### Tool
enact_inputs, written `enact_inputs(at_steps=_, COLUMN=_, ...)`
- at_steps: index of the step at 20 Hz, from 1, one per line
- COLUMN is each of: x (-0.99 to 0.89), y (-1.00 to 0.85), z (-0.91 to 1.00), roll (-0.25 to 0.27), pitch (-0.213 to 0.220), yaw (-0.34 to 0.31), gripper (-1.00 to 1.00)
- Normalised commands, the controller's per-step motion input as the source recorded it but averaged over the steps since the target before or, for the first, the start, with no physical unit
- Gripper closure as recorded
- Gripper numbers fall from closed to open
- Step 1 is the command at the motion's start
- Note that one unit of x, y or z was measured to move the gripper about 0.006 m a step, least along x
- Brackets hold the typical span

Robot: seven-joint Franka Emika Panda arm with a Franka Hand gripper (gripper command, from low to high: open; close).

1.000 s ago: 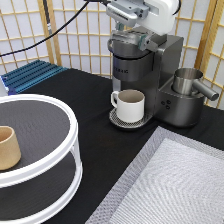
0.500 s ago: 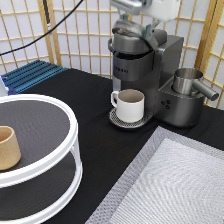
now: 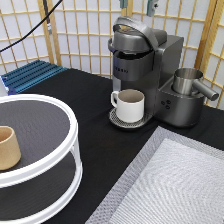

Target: Make coffee

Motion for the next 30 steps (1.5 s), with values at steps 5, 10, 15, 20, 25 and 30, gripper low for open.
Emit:
enact_inputs(at_steps=5, x=-0.47, y=-0.21, z=-0.45, roll=-0.113, pitch=-0.136, yaw=-0.015, gripper=-1.0)
enact_inputs(at_steps=10, x=-0.35, y=-0.22, z=-0.85, roll=-0.116, pitch=-0.132, yaw=0.0, gripper=-1.0)
enact_inputs(at_steps=15, x=-0.26, y=-0.33, z=-0.91, roll=-0.085, pitch=-0.118, yaw=0.0, gripper=-1.0)
enact_inputs(at_steps=20, x=-0.25, y=-0.68, z=-0.99, roll=-0.04, pitch=-0.046, yaw=0.0, gripper=-1.0)
enact_inputs(at_steps=25, x=-0.09, y=-0.04, z=-0.2, roll=-0.023, pitch=-0.054, yaw=-0.02, gripper=-1.0)
enact_inputs(at_steps=30, x=-0.49, y=0.37, z=0.96, roll=-0.052, pitch=-0.11, yaw=-0.008, gripper=-1.0)
